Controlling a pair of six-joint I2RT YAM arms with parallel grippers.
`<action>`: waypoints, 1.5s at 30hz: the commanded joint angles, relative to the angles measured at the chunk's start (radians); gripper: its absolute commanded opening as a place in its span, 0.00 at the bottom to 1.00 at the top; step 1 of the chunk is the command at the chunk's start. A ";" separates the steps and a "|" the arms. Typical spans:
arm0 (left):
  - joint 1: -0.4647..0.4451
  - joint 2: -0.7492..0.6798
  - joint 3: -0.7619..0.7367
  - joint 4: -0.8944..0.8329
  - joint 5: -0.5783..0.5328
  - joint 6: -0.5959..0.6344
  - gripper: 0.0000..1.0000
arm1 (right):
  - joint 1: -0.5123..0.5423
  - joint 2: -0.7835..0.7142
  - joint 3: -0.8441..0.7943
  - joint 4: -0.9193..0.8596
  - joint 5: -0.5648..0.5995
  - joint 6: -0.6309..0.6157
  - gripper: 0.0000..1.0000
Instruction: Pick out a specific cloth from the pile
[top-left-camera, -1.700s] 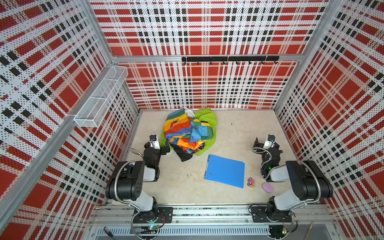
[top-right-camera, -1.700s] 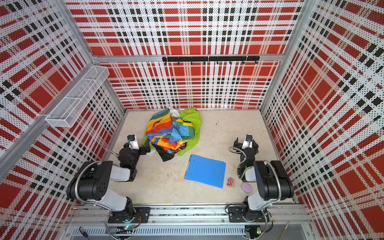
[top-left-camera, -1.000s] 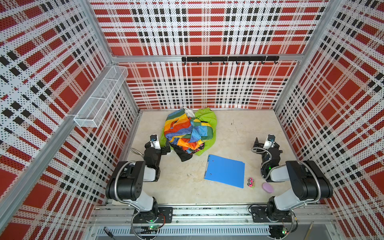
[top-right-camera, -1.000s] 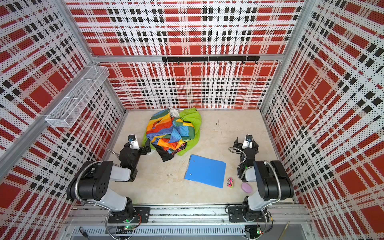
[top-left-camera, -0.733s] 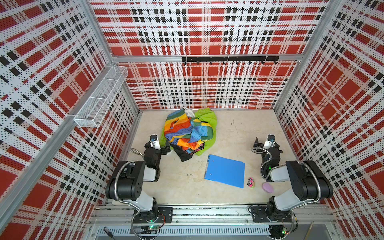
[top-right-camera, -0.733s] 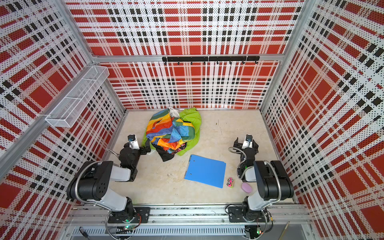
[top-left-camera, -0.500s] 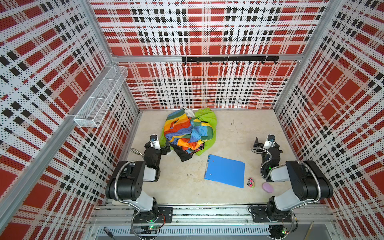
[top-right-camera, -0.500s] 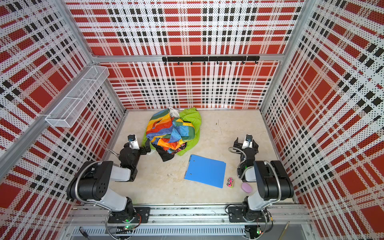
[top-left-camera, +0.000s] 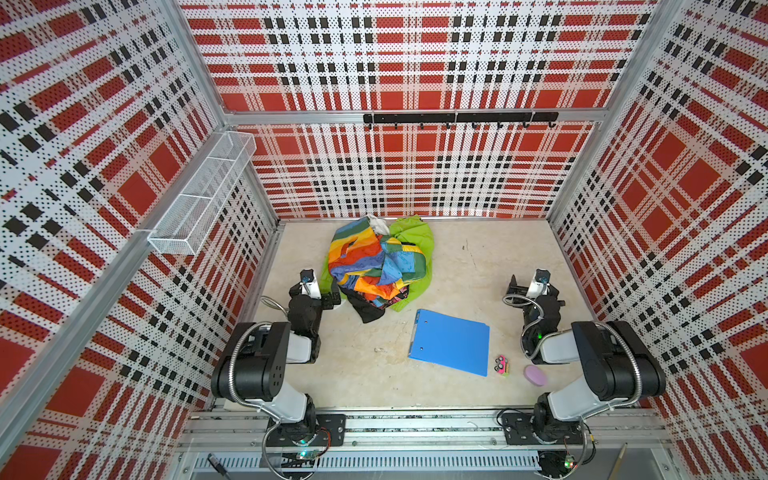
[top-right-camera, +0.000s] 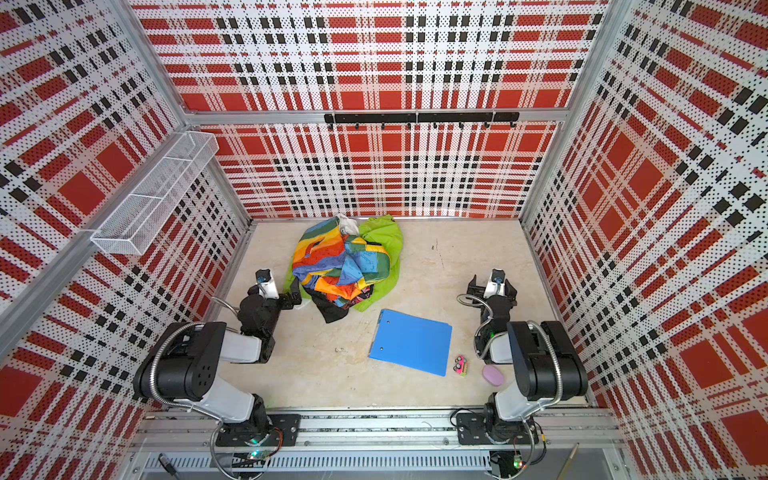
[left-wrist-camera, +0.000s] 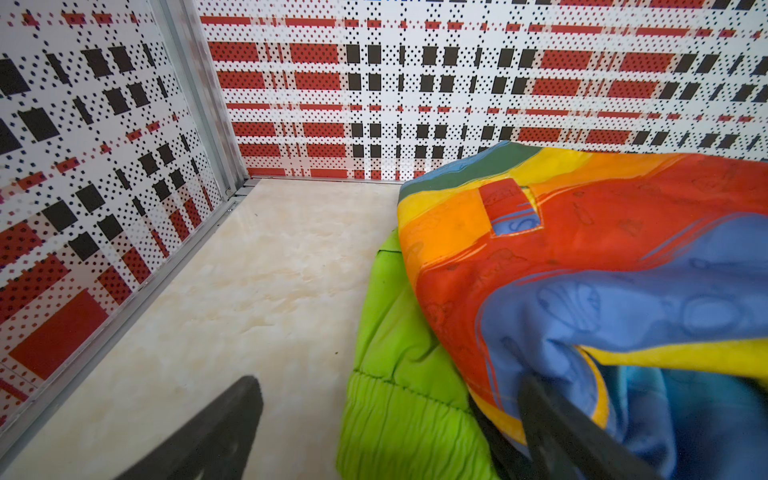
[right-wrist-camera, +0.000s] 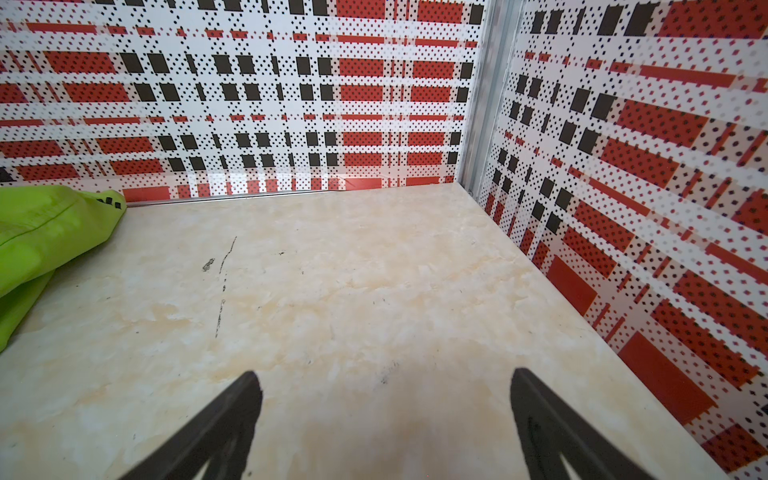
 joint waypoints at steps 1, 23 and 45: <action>0.006 0.000 0.020 0.017 0.009 -0.005 0.99 | 0.003 -0.007 -0.006 0.056 0.009 0.006 1.00; 0.012 -0.005 -0.011 0.068 0.052 0.000 0.99 | 0.003 -0.010 -0.072 0.183 -0.006 0.003 1.00; -0.167 -0.503 0.131 -0.658 -0.176 -0.116 0.99 | 0.136 -0.617 0.249 -0.695 -0.006 0.053 1.00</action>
